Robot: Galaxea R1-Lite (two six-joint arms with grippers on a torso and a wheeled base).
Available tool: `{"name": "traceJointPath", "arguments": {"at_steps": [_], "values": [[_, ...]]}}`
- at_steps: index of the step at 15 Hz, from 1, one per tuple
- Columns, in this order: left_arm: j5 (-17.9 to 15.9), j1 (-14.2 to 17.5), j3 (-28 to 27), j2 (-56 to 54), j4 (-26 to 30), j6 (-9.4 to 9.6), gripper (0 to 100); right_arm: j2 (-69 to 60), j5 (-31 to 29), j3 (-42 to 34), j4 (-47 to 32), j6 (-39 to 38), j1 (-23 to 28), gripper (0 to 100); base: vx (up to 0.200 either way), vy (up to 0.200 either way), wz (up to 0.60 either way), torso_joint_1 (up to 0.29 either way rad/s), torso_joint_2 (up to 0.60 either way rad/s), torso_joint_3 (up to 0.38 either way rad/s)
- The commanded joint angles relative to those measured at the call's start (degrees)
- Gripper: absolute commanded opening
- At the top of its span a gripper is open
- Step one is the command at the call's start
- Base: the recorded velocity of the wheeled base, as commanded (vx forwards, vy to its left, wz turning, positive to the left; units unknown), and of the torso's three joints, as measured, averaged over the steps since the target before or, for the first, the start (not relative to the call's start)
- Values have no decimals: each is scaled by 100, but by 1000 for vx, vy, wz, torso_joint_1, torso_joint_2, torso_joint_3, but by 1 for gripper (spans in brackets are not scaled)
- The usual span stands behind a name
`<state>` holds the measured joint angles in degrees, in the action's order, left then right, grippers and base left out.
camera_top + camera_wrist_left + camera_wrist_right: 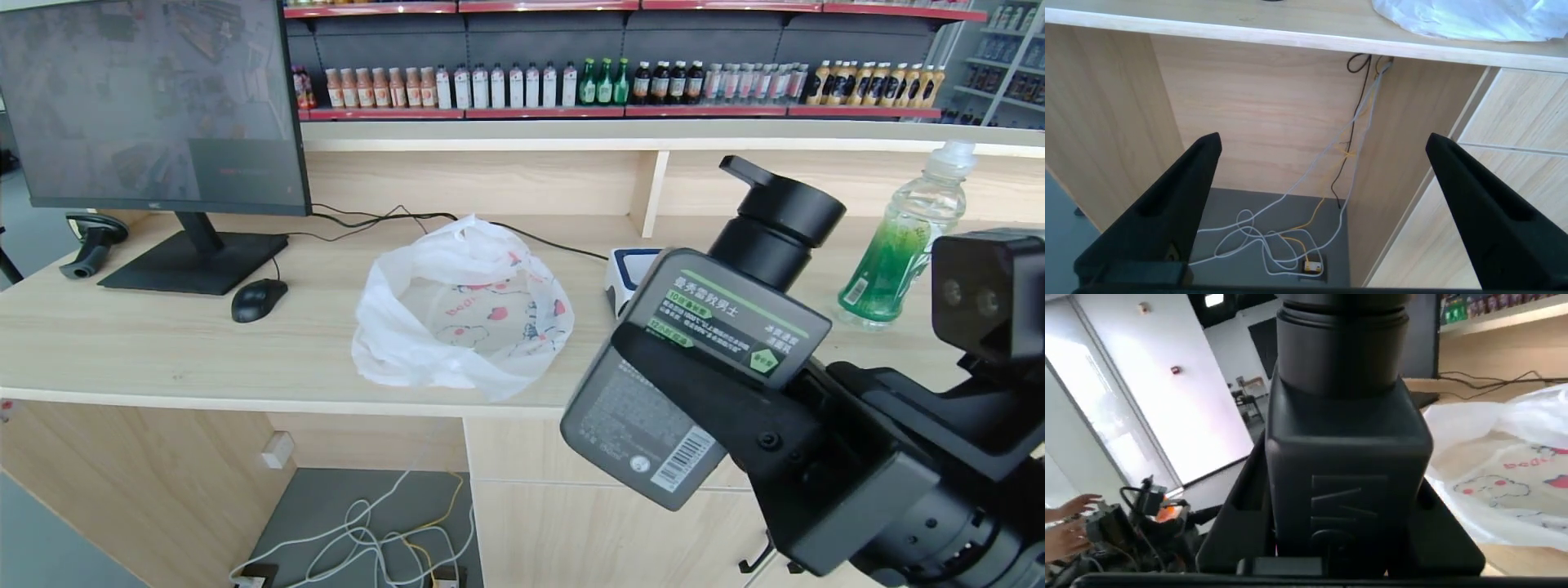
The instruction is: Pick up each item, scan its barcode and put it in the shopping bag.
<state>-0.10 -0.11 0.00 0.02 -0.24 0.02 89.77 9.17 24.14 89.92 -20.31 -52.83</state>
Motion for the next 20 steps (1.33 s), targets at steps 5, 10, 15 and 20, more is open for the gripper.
{"name": "traceJointPath", "arguments": {"at_steps": [5,10,15,20], "values": [[1,2,0,-2,-2,15,100,58,-917,-67,8,1829,1082,0,0,0,0,0,0,0],[10,2,0,-2,7,-11,100,40,-1585,-111,8,1908,2023,0,0,0,0,0,0,0],[1,2,0,-2,7,-11,100,76,-1585,-419,8,1548,2541,0,0,0,0,0,0,0],[1,2,0,-2,-2,-20,100,49,-1585,-366,8,1398,2972,0,120,0,0,-5,-3,2]]}}
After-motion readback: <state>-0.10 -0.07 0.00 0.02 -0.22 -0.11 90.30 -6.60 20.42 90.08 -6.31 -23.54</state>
